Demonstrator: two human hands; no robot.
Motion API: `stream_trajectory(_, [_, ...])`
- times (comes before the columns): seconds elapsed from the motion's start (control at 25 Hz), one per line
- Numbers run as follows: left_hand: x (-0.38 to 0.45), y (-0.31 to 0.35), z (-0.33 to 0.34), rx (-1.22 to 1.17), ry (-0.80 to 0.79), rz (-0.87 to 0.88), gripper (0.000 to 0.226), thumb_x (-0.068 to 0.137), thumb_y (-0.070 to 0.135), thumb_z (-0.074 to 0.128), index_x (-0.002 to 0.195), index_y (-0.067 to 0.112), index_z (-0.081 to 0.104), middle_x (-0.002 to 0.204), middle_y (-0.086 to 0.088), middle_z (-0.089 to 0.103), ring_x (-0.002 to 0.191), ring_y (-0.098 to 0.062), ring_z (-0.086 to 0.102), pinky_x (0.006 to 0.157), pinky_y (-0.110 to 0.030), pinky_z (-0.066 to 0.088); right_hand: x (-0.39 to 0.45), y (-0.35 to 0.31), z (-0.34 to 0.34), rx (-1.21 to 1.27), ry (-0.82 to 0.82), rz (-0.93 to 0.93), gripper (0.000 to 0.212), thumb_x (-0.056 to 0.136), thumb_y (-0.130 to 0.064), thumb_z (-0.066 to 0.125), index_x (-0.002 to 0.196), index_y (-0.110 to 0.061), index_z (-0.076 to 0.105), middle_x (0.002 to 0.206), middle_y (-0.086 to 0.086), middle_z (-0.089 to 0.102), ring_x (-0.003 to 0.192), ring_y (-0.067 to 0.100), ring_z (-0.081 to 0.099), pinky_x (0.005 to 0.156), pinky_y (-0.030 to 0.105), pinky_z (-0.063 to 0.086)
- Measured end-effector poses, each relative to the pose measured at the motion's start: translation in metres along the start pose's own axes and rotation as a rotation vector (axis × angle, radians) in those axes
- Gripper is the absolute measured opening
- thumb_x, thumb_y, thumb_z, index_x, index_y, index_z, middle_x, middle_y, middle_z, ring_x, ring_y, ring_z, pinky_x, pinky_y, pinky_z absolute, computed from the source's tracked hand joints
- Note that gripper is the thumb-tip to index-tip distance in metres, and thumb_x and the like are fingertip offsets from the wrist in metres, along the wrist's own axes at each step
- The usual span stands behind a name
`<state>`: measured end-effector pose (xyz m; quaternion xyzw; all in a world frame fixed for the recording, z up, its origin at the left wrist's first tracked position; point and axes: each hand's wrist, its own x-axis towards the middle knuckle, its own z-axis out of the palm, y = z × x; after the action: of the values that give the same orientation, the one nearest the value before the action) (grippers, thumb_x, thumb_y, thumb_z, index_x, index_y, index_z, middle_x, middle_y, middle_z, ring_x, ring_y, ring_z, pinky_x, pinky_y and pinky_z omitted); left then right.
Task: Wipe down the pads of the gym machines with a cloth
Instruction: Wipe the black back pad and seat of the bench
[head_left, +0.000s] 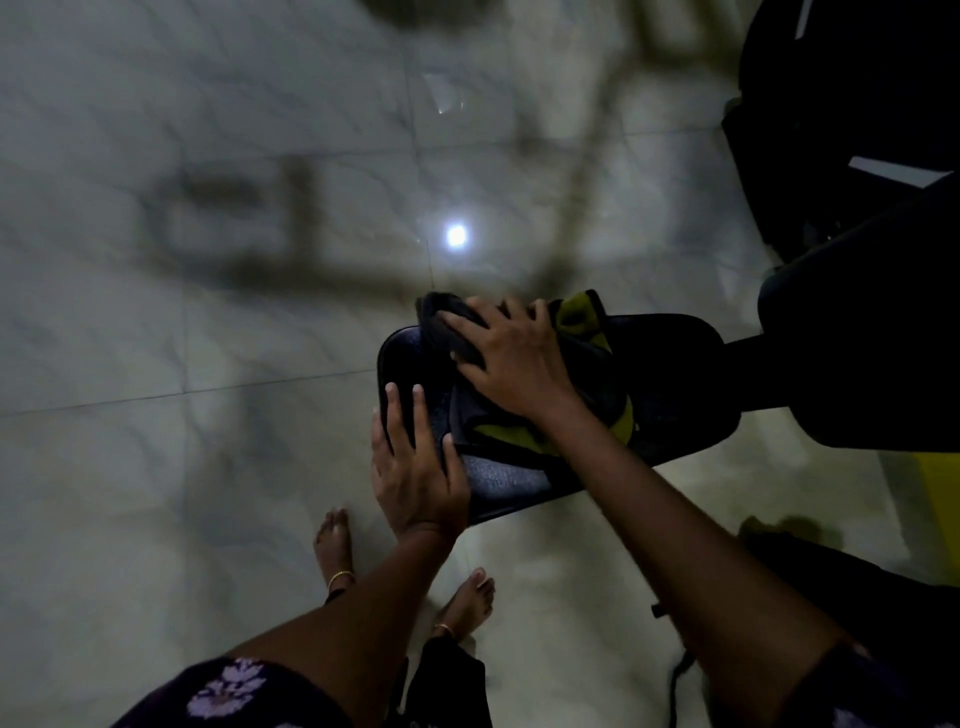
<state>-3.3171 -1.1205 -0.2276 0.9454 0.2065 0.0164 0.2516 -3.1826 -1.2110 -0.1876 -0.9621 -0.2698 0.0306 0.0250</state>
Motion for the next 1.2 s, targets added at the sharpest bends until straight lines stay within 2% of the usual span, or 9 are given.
stream_trajectory(0.08, [0.000, 0.001, 0.000, -0.014, 0.008, -0.006, 0.060, 0.089, 0.037, 0.033, 0.144, 0.014, 0.031, 0.153, -0.013, 0.028, 0.133, -0.036, 0.030, 0.100, -0.050, 0.039, -0.021, 0.037, -0.002, -0.049, -0.008, 0.015, 0.056, 0.078, -0.052, 0.047, 0.132, -0.037, 0.050, 0.133, -0.001, 0.053, 0.104, 0.032, 0.051, 0.083, 0.041, 0.028])
stream_trajectory(0.24, [-0.002, 0.002, -0.002, -0.018, -0.013, -0.009, 0.060, 0.089, 0.037, 0.034, 0.145, 0.015, 0.031, 0.153, -0.013, 0.028, 0.134, -0.038, 0.031, 0.100, -0.050, 0.038, -0.078, 0.105, -0.010, -0.097, 0.018, 0.327, 0.060, 0.078, -0.058, 0.036, 0.132, -0.035, 0.049, 0.127, 0.010, 0.049, 0.105, 0.034, 0.047, 0.084, 0.048, 0.035])
stream_trajectory(0.4, [0.001, 0.002, -0.002, -0.028, -0.007, -0.017, 0.060, 0.089, 0.037, 0.034, 0.144, 0.014, 0.035, 0.153, -0.012, 0.029, 0.134, -0.039, 0.033, 0.099, -0.049, 0.039, -0.065, 0.079, 0.003, -0.095, 0.094, 0.502, 0.064, 0.076, -0.048, 0.037, 0.133, -0.021, 0.048, 0.118, 0.013, 0.056, 0.099, 0.035, 0.049, 0.084, 0.047, 0.032])
stream_trajectory(0.6, [0.000, -0.001, 0.000, -0.052, 0.004, -0.006, 0.058, 0.090, 0.037, 0.035, 0.143, 0.015, 0.037, 0.152, -0.010, 0.031, 0.133, -0.040, 0.036, 0.094, -0.050, 0.046, -0.037, 0.011, 0.007, -0.037, 0.090, 0.120, 0.063, 0.077, -0.043, 0.038, 0.135, -0.023, 0.047, 0.119, 0.009, 0.057, 0.100, 0.031, 0.047, 0.084, 0.044, 0.027])
stream_trajectory(0.8, [0.002, -0.004, -0.008, -0.187, -0.001, 0.003, 0.056, 0.089, 0.039, 0.040, 0.141, 0.018, 0.041, 0.149, -0.007, 0.036, 0.129, -0.033, 0.038, 0.092, -0.049, 0.048, -0.078, 0.036, 0.005, -0.157, 0.053, -0.238, 0.062, 0.077, -0.043, 0.041, 0.139, -0.036, 0.040, 0.124, 0.008, 0.051, 0.104, 0.031, 0.045, 0.085, 0.043, 0.029])
stream_trajectory(0.88, [0.013, -0.018, -0.017, -0.291, -0.023, 0.057, 0.057, 0.087, 0.043, 0.043, 0.139, 0.019, 0.043, 0.139, -0.006, 0.040, 0.121, -0.025, 0.038, 0.093, -0.045, 0.046, -0.070, 0.048, 0.004, -0.190, 0.038, -0.217, 0.062, 0.076, -0.045, 0.040, 0.137, -0.037, 0.043, 0.121, 0.011, 0.052, 0.101, 0.032, 0.046, 0.082, 0.044, 0.031])
stream_trajectory(1.04, [0.080, -0.041, -0.032, -0.401, -0.175, 0.108, 0.064, 0.085, 0.032, 0.054, 0.144, 0.016, 0.035, 0.144, -0.008, 0.032, 0.130, -0.021, 0.034, 0.106, -0.031, 0.028, -0.018, 0.018, 0.004, -0.073, 0.108, 0.296, 0.062, 0.074, -0.048, 0.033, 0.131, -0.034, 0.052, 0.114, 0.016, 0.055, 0.097, 0.035, 0.050, 0.081, 0.045, 0.034])
stream_trajectory(1.12, [0.108, -0.035, -0.032, -0.593, -0.398, 0.115, 0.067, 0.083, 0.019, 0.056, 0.145, 0.013, 0.032, 0.147, -0.007, 0.034, 0.133, -0.020, 0.035, 0.110, -0.027, 0.028, -0.024, -0.011, 0.010, -0.075, 0.109, 0.248, 0.062, 0.074, -0.047, 0.035, 0.132, -0.034, 0.052, 0.116, 0.015, 0.054, 0.099, 0.033, 0.048, 0.083, 0.044, 0.032])
stream_trajectory(1.2, [0.124, -0.035, -0.028, -0.740, -0.544, 0.061, 0.067, 0.076, 0.019, 0.051, 0.141, 0.013, 0.039, 0.140, -0.007, 0.044, 0.129, -0.018, 0.041, 0.112, -0.032, 0.030, -0.044, -0.022, 0.014, -0.108, 0.074, -0.007, 0.061, 0.075, -0.047, 0.040, 0.133, -0.035, 0.049, 0.119, 0.013, 0.053, 0.100, 0.030, 0.044, 0.082, 0.042, 0.028])
